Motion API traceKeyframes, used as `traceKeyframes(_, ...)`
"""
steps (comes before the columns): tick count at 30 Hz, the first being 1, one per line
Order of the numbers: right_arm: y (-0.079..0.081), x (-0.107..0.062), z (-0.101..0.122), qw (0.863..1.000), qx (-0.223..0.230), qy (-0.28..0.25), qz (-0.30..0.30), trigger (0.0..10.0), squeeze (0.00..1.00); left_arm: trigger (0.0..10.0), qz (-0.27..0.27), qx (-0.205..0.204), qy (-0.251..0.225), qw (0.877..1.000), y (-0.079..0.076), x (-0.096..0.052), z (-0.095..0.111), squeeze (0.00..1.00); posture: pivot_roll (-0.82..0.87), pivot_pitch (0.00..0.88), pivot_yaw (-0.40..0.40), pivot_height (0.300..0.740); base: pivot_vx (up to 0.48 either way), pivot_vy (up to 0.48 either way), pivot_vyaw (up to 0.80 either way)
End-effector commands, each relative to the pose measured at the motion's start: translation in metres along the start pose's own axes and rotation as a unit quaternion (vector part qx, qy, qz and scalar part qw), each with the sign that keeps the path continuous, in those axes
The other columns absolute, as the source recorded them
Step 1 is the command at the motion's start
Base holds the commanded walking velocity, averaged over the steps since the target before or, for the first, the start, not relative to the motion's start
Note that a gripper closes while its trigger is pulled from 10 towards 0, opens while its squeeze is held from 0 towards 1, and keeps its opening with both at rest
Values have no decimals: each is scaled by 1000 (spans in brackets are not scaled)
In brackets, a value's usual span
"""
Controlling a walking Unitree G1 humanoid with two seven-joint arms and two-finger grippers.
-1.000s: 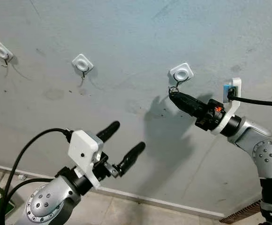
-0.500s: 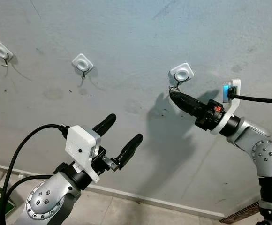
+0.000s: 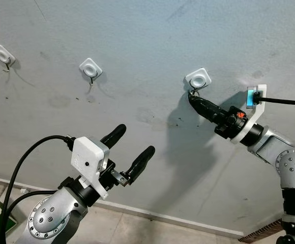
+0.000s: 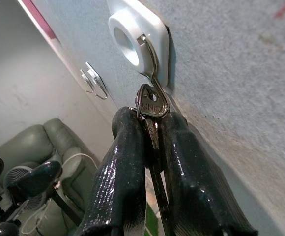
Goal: Hang keys on a hook
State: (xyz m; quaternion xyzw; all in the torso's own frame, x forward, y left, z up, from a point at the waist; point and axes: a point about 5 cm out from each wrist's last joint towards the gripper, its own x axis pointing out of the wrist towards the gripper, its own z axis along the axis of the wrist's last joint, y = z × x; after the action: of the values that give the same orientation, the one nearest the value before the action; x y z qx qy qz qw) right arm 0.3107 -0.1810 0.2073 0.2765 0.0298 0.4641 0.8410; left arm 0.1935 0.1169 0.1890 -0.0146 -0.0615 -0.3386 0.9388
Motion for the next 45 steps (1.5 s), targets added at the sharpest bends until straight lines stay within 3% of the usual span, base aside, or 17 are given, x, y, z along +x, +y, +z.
traceKeyframes(1,-5,-6,11,999,2,-23,-21,10000,0,10000,0,4,8,1000,0,-1,-2,0,48,40,14,740,0,0,0)
traceKeyframes(16,-17,-16,-4,998,30,-4,-52,10000,0,10000,-1,6,12,1000,0,-1,-4,0,53,41,14,740,0,0,0)
traceKeyframes(38,-16,-18,-18,998,1,32,-59,10000,0,10000,-1,7,13,1000,0,-1,-4,0,53,43,14,740,0,0,0)
traceKeyframes(45,-17,-19,-24,996,-28,52,-62,10000,0,10000,-1,8,14,1000,0,-1,-4,0,51,43,17,740,0,0,0)
